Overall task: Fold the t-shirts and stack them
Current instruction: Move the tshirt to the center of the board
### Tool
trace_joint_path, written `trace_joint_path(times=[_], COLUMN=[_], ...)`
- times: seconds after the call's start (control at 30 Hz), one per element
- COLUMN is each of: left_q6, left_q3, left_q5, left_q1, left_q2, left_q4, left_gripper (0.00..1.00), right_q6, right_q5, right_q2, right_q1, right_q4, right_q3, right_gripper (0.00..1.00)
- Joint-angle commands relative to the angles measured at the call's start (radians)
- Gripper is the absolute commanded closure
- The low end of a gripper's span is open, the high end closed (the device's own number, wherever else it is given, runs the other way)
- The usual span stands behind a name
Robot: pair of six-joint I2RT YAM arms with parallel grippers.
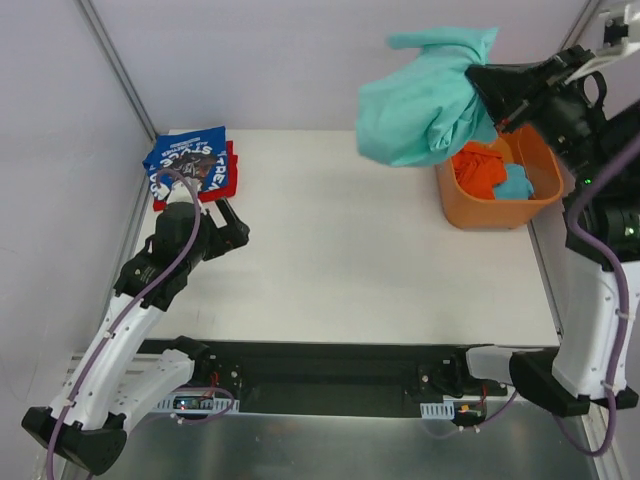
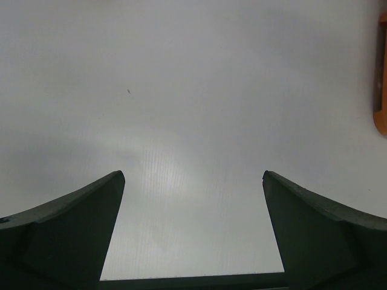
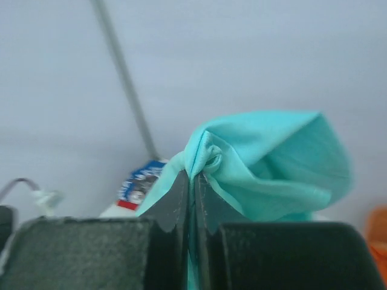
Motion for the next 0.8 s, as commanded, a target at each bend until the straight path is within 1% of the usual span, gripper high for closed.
trace_joint_path(times=[0.0, 0.03, 0.1, 0.17, 0.2, 0.23, 0.27, 0.3, 0.33, 0.37, 0.4, 0.43, 0.47, 0.5, 0.53, 0.6, 0.63, 0.67, 0.77], left_q6=[-0.012, -0.015, -0.019, -0.027, -0.03, -0.039, -0.042, -0.045, -0.056, -0.062, -0.071, -0.091, -0.104, -0.116, -0.137, -0.15, -0.156, -0.16, -0.162], left_q3=[-0.045, -0.059, -0.079, -0.092, -0.108, -0.115, -0.123, -0.135, -0.14, -0.142, -0.14, -0.137, -0.132, -0.126, -0.125, -0.137, -0.143, -0.151, -0.183], left_q5=[0.071, 0.077, 0.084, 0.089, 0.089, 0.087, 0.086, 0.081, 0.069, 0.058, 0.043, 0.022, -0.021, -0.049, -0.067, -0.078, -0.066, -0.048, 0.087], left_q1=[0.004, 0.004, 0.004, 0.004, 0.004, 0.004, 0.004, 0.004, 0.004, 0.004, 0.004, 0.004, 0.004, 0.004, 0.004, 0.004, 0.004, 0.004, 0.004], left_q2=[-0.078, -0.091, -0.129, -0.166, -0.18, -0.191, -0.207, -0.214, -0.22, -0.224, -0.224, -0.223, -0.214, -0.212, -0.202, -0.182, -0.172, -0.151, -0.093], left_q4=[0.011, 0.011, 0.009, 0.009, 0.009, 0.009, 0.008, -0.003, -0.01, -0.023, -0.044, -0.091, -0.124, -0.15, -0.193, -0.208, -0.208, -0.208, -0.199], left_gripper=[0.01, 0.01, 0.01, 0.01, 0.01, 0.01, 0.01, 0.01, 0.01, 0.01, 0.0, 0.01, 0.0, 0.01, 0.01, 0.01, 0.01, 0.01, 0.01], right_q6=[0.181, 0.221, 0.224, 0.212, 0.206, 0.203, 0.194, 0.174, 0.148, 0.122, 0.108, 0.103, 0.1, 0.086, 0.083, 0.066, 0.068, 0.066, 0.091], right_q5=[-0.147, -0.161, -0.15, -0.132, -0.124, -0.098, -0.08, -0.046, 0.068, 0.136, 0.196, 0.314, 0.36, 0.396, 0.467, 0.505, 0.52, 0.523, 0.529], right_q2=[-0.011, -0.012, -0.009, 0.01, 0.021, 0.037, 0.073, 0.093, 0.115, 0.161, 0.184, 0.204, 0.227, 0.231, 0.229, 0.196, 0.166, 0.147, 0.06], right_q1=[0.123, 0.145, 0.22, 0.261, 0.286, 0.292, 0.291, 0.288, 0.286, 0.283, 0.265, 0.256, 0.245, 0.23, 0.226, 0.229, 0.229, 0.229, 0.229], right_q4=[0.197, 0.218, 0.228, 0.209, 0.194, 0.145, 0.113, 0.076, -0.003, -0.04, -0.076, -0.138, -0.16, -0.174, -0.186, -0.185, -0.182, -0.179, -0.168], right_q3=[-0.075, -0.095, -0.173, -0.245, -0.323, -0.361, -0.398, -0.441, -0.501, -0.529, -0.547, -0.581, -0.596, -0.613, -0.635, -0.698, -0.721, -0.78, -0.894], right_gripper=[0.99, 0.99, 0.95, 0.89, 0.86, 0.82, 0.8, 0.76, 0.56, 0.42, 0.29, 0.19, 0.14, 0.11, 0.04, 0.0, 0.0, 0.0, 0.0])
